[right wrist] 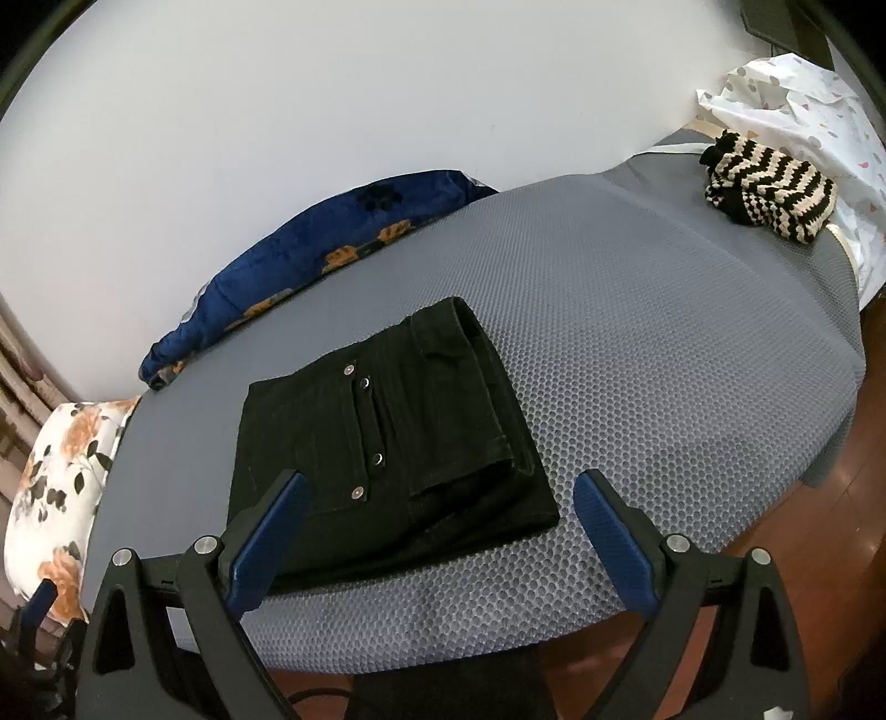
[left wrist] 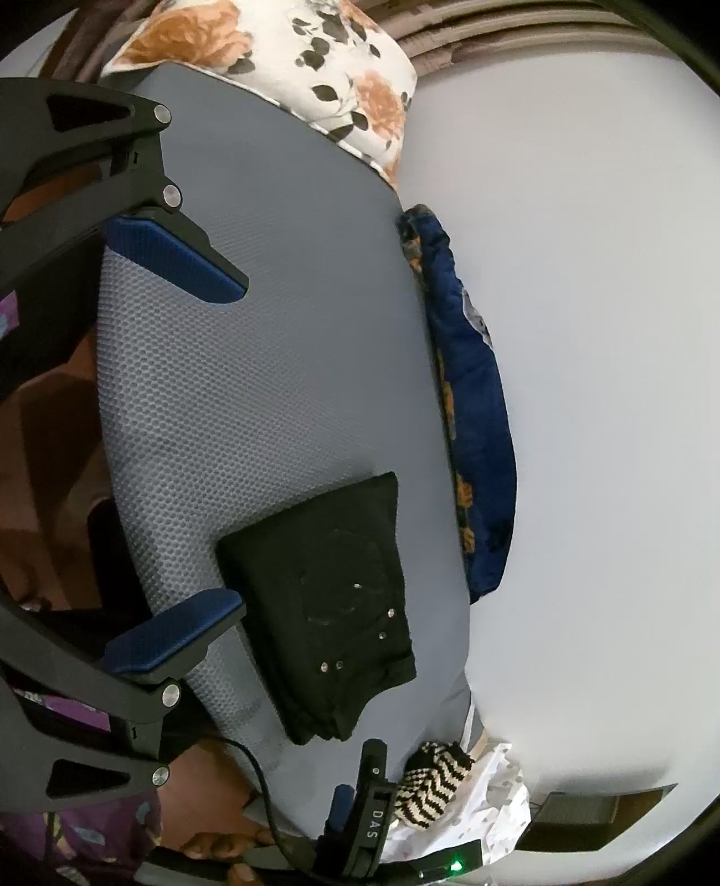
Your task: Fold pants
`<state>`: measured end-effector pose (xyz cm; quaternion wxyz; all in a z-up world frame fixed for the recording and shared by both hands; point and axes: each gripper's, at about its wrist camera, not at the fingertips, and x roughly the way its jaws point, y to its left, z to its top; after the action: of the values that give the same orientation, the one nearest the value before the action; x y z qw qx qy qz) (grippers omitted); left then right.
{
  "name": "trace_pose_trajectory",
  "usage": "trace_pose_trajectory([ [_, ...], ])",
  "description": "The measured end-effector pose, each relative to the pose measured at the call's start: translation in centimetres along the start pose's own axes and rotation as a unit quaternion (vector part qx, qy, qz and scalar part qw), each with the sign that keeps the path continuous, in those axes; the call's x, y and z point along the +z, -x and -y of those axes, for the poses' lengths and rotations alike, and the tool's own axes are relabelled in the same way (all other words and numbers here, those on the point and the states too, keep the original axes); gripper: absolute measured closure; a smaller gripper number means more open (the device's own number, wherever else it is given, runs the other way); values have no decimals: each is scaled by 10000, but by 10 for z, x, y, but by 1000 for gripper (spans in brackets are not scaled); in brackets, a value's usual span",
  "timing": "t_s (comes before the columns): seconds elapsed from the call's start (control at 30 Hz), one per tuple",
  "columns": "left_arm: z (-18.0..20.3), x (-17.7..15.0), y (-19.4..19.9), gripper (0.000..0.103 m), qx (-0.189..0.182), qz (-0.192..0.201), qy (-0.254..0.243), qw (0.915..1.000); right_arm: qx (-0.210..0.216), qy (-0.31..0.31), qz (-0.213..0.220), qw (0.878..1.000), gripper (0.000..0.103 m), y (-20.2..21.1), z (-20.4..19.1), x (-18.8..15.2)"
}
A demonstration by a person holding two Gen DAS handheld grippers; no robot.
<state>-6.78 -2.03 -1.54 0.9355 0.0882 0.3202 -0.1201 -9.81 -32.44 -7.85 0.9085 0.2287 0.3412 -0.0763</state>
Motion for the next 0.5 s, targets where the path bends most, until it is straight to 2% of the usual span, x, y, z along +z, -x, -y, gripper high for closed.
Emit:
trace_pose_trajectory([
  [0.5, 1, -1, -1, 1, 69, -2, 10, 10000, -44, -100, -53, 9999, 7, -3, 4, 1],
])
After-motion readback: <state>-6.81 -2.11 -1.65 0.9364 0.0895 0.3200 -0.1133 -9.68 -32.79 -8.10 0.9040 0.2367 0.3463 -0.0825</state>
